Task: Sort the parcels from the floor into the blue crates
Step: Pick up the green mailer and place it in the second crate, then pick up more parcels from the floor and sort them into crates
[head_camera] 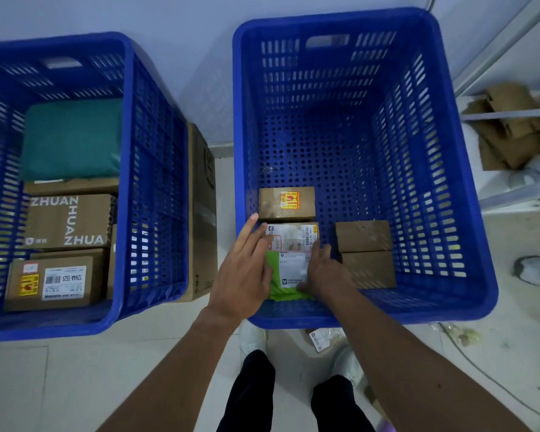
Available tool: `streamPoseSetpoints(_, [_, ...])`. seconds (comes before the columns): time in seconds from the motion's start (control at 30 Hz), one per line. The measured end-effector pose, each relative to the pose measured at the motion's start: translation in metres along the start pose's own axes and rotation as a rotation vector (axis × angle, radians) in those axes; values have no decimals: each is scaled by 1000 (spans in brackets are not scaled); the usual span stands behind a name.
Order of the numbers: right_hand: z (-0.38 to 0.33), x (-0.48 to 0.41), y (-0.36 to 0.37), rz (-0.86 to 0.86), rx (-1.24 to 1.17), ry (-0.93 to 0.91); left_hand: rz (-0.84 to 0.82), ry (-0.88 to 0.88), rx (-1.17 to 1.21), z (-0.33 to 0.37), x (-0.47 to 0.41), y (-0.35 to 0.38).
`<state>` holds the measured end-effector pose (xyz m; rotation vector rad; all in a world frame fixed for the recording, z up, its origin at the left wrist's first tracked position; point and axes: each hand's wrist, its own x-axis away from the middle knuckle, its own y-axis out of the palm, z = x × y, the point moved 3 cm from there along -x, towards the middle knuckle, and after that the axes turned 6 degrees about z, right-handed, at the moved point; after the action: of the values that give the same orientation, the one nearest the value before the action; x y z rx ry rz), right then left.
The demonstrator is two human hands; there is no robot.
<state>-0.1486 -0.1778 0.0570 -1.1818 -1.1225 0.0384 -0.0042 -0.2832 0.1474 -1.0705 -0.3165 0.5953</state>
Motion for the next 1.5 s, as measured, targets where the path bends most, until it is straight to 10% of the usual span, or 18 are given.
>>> streamPoseSetpoints(0.4, [33,76,-54,80,-165,-64,-200,90,-179,6,-4,-13])
streamPoseSetpoints(0.87, [156,209,-116,109,-130,-51,-399,-340,-23,122,63,-101])
streamPoseSetpoints(1.5, [205,381,39,58,-240,273,-578,-243,68,166,195,-58])
